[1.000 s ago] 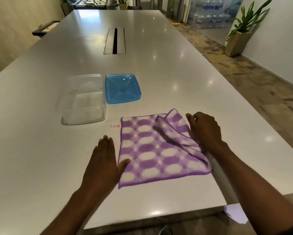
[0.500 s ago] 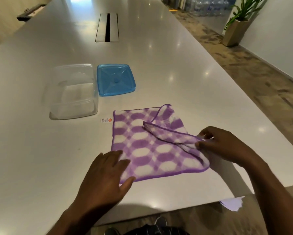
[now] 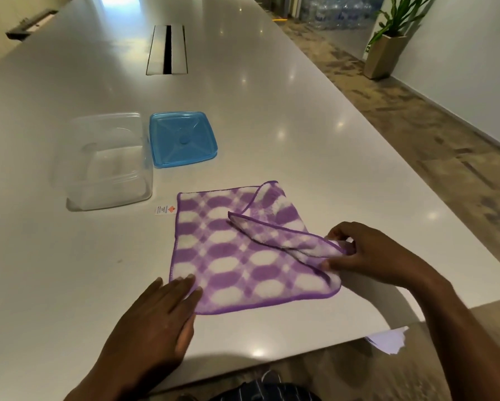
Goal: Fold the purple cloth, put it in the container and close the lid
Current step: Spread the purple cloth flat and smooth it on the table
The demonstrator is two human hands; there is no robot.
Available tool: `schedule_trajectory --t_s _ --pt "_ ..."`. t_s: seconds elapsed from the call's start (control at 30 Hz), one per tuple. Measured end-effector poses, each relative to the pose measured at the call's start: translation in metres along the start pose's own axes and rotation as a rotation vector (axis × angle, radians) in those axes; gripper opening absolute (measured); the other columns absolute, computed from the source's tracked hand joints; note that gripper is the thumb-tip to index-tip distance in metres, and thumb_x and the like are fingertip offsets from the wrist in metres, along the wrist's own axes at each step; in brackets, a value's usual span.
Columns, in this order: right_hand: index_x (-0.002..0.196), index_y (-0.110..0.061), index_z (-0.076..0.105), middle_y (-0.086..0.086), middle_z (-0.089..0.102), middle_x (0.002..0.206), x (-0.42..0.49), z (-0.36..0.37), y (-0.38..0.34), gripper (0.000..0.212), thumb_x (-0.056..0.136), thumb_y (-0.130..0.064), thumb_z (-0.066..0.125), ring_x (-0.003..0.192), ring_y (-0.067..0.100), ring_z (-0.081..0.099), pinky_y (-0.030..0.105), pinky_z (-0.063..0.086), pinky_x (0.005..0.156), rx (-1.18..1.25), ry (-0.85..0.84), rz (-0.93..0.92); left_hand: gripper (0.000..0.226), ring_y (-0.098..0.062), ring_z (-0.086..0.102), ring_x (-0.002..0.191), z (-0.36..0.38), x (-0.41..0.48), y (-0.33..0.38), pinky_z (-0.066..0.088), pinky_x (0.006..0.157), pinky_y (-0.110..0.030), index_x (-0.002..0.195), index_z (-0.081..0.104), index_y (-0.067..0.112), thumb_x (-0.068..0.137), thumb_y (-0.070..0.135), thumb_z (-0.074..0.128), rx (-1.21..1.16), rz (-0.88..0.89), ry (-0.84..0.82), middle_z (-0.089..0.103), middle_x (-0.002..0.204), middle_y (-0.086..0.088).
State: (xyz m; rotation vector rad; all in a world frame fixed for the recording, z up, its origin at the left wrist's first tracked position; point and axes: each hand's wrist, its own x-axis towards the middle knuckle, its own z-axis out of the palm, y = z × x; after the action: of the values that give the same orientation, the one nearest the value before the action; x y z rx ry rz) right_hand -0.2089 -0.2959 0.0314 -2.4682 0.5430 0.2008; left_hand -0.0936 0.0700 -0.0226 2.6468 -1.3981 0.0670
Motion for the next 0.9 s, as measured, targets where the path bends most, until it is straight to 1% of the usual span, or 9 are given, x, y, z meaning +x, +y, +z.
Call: schedule_trajectory --t_s 0.07,0.13,0.17,0.23,0.37,0.57,0.73,0.8,0.9 --pt "0.096 -0.029 0.060 -0.009 0.059 0.090 0.000 0.004 0.001 0.032 0.073 -0.045 0.075 0.079 0.007 0.055 0.023 0.041 0.064 -0.138 0.006 -0.071 0.042 -0.024 0.069 0.102 0.004 0.000 -0.003 0.041 0.103 -0.038 0.112 0.070 0.016 0.083 0.026 0.042 -0.003 0.020 0.048 0.068 0.120 -0.008" --pt "0.082 -0.019 0.062 -0.002 0.059 0.078 0.003 0.007 0.000 0.011 0.079 -0.029 0.067 0.072 0.017 0.055 0.028 0.040 0.062 -0.163 0.097 -0.118 0.038 -0.025 0.070 0.097 0.005 -0.001 -0.005 0.051 0.092 -0.037 0.110 0.070 0.018 0.080 0.022 0.049 -0.014 0.023 0.092 0.069 0.117 -0.005" --pt "0.074 -0.014 0.060 0.000 0.058 0.071 0.005 0.009 0.001 0.011 0.081 -0.022 0.062 0.068 0.019 0.054 0.030 0.039 0.060 -0.155 0.135 -0.121 0.036 -0.023 0.069 0.095 0.005 -0.001 -0.006 0.054 0.086 -0.035 0.110 0.070 0.020 0.079 0.021 0.051 -0.019 0.019 0.105 0.070 0.116 -0.002" --pt "0.065 -0.011 0.059 0.001 0.061 0.061 0.008 0.008 0.002 0.022 0.086 -0.018 0.057 0.060 0.015 0.055 0.028 0.038 0.055 -0.091 0.186 -0.080 0.038 -0.019 0.066 0.094 0.003 -0.004 -0.009 0.055 0.074 -0.029 0.112 0.068 0.023 0.078 0.021 0.053 -0.026 0.015 0.123 0.070 0.112 0.003" --pt "0.063 -0.010 0.067 0.002 0.067 0.054 0.006 -0.003 0.002 0.036 0.093 -0.024 0.054 0.044 0.007 0.057 0.018 0.044 0.045 0.270 0.191 0.046 0.032 -0.018 0.065 0.081 -0.008 -0.008 -0.016 0.050 0.055 -0.026 0.106 0.066 0.024 0.079 0.024 0.049 -0.045 -0.016 0.189 0.070 0.094 0.007" --pt "0.083 -0.006 0.074 0.010 0.062 0.060 0.003 -0.025 0.005 0.019 0.090 -0.016 0.058 0.047 0.017 0.054 0.024 0.049 0.046 0.864 0.194 0.154 0.033 -0.020 0.050 0.080 -0.030 -0.011 -0.034 0.040 0.066 -0.028 0.095 0.073 0.018 0.076 0.021 0.046 0.023 -0.022 0.311 0.071 0.088 0.002" --pt "0.102 -0.006 0.072 0.008 0.054 0.060 0.001 -0.039 0.007 0.023 0.090 -0.013 0.055 0.045 0.015 0.049 0.027 0.048 0.044 1.086 0.193 0.228 0.040 -0.007 0.058 0.085 -0.050 -0.017 -0.043 0.050 0.055 -0.031 0.110 0.061 0.038 0.079 0.024 0.040 -0.159 -0.250 0.348 0.064 0.103 0.017" --pt "0.111 -0.013 0.069 0.008 0.053 0.062 -0.002 -0.043 0.007 0.026 0.089 -0.013 0.054 0.043 0.015 0.049 0.029 0.047 0.044 1.117 0.210 0.232 0.041 -0.001 0.060 0.083 -0.054 -0.016 -0.045 0.049 0.062 -0.024 0.111 0.059 0.039 0.078 0.021 0.043 -0.311 -0.288 0.379 0.062 0.102 0.023" --pt "0.111 -0.021 0.071 0.004 0.050 0.062 -0.007 -0.048 0.002 0.030 0.091 -0.014 0.050 0.041 0.014 0.045 0.028 0.046 0.043 1.146 0.196 0.177 0.036 0.010 0.058 0.088 -0.062 -0.015 -0.041 0.042 0.069 -0.002 0.108 0.060 0.028 0.076 0.015 0.050 -0.420 -0.276 0.412 0.057 0.103 0.028"
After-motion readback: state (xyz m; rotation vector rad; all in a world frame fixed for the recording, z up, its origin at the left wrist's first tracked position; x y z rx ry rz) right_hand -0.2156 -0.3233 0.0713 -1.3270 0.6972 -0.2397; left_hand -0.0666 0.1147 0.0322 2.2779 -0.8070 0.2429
